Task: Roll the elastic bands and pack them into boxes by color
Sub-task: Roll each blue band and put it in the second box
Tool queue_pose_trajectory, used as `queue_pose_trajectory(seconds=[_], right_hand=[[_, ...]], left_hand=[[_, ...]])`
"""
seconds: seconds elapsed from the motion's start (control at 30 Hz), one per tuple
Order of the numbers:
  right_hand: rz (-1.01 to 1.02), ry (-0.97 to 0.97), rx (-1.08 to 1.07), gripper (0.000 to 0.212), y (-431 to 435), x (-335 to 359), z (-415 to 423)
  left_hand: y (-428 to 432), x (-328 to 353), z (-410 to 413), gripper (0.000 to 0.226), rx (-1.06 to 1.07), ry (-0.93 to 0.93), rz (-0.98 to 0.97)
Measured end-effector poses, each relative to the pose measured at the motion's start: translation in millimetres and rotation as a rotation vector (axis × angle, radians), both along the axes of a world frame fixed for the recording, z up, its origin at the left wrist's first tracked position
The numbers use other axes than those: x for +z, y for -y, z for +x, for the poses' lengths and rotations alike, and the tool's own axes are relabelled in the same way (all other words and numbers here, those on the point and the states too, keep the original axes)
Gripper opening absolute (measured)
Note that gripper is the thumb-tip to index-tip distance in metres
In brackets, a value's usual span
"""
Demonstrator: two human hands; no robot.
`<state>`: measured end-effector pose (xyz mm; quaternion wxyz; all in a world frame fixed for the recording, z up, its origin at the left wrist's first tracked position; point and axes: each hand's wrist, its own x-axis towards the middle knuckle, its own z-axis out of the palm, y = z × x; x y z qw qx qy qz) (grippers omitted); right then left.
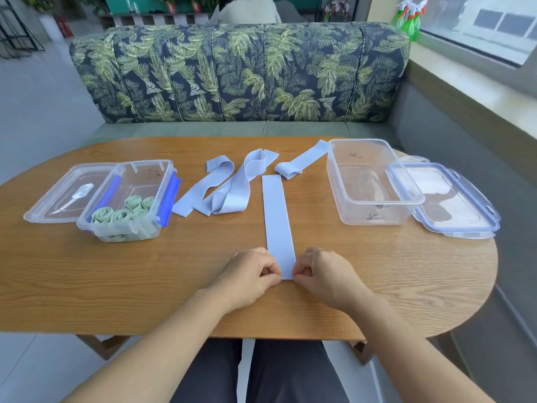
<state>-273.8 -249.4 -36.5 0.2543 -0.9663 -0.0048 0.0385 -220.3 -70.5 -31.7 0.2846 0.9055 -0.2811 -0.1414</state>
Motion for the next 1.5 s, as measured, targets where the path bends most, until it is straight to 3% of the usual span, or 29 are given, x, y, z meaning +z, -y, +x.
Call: queue_pose_trajectory(seconds=[0.23,0.4,0.63,0.97,1.2,1.33,1.43,1.5], right_hand=[[-0.049,-0.255,0.010,0.010,2,15,15],[0.064,-0.416,-0.064,0.021,6,24,28],[0.140,-0.554,-0.127,0.016,5,29,41],[0.133,-0.582,-0.130,0.014,3,31,46],[0.154,-0.582,-0.118,0.014,4,30,47],[0.192,-0.560,-0.132,0.016,5,28,44],[0.273,-0.434,-0.148,0.017,10,20,32],[0.332,-0.247,-0.174,0.017,11,12,19]], left_hand=[[3,9,0,0.012,0.038,-0.053,0.075],[7,17,9,0.011,0.110,-0.142,0.104],[13,22,18,0.016,0.128,-0.169,0.164],[12,18,13,0.003,-0.035,0.019,0.152],[8,0,13,0.009,-0.190,0.234,0.191],[10,0,10,0.007,-0.172,0.247,0.162],[10,-2,9,0.008,-0.140,0.243,0.135],[10,-4,8,0.009,-0.132,0.248,0.118]])
